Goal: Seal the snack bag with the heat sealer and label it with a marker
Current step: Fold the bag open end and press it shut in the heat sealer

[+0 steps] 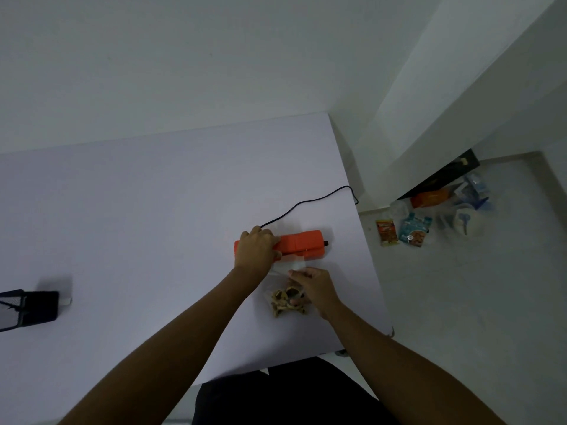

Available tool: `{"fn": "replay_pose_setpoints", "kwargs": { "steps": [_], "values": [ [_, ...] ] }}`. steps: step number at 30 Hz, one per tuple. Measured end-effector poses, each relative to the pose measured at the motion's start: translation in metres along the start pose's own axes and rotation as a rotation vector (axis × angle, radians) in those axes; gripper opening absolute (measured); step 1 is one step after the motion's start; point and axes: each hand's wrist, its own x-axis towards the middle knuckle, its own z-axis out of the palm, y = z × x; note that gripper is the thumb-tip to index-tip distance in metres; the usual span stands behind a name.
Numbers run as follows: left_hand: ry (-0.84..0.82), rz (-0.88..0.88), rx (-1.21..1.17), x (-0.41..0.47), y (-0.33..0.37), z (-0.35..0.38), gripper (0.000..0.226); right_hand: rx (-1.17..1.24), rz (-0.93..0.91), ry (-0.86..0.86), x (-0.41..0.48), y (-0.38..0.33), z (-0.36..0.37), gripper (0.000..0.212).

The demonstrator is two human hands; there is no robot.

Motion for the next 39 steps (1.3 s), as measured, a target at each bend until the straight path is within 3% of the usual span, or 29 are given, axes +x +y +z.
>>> {"fn": "replay_pose_setpoints", "kwargs": {
  "steps": [27, 39],
  "values": [
    [0.006, 0.027, 0.097, -0.001, 0.002, 0.001, 0.027, 0.014, 0.027, -0.005, 0.005, 0.006, 0.001, 0.027],
    [0.064, -0.027, 0.009, -0.009, 0.006, 0.002, 0.023, 0.033, 0.023, -0.001, 0.006, 0.009, 0.000, 0.026]
  ]
}}
